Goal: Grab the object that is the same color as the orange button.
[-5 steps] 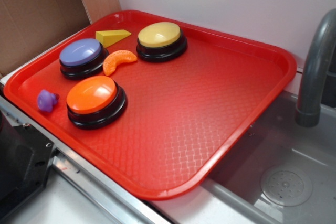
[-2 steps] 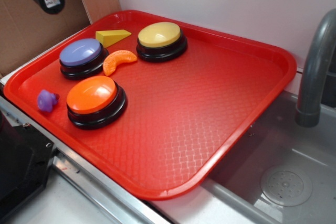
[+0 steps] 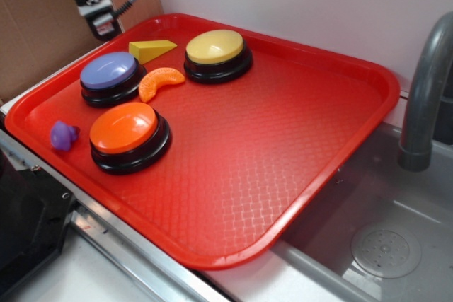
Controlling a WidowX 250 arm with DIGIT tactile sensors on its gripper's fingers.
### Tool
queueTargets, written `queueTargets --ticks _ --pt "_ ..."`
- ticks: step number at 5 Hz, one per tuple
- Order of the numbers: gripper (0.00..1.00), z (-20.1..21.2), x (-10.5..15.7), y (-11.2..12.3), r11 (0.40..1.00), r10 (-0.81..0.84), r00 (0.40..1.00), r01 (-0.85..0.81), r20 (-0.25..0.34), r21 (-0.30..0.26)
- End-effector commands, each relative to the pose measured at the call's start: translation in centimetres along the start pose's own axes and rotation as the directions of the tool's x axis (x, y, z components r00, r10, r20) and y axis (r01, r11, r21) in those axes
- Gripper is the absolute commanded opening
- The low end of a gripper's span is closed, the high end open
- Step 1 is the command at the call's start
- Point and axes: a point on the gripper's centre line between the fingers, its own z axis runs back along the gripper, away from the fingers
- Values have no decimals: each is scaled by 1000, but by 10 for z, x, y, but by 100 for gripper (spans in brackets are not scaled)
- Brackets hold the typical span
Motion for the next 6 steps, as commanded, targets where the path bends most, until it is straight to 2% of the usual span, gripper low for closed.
queueTargets --ticks 1,2,4,5,6 --pt "100 -48 31 14 972 -228 963 234 147 -23" --pt "100 -69 34 15 952 -293 941 303 170 -34" --pt "100 -97 40 15 942 -321 939 329 121 -59" --pt "95 -103 43 13 938 -333 938 340 98 -64" --pt "0 -104 43 12 940 -332 941 336 66 -60"
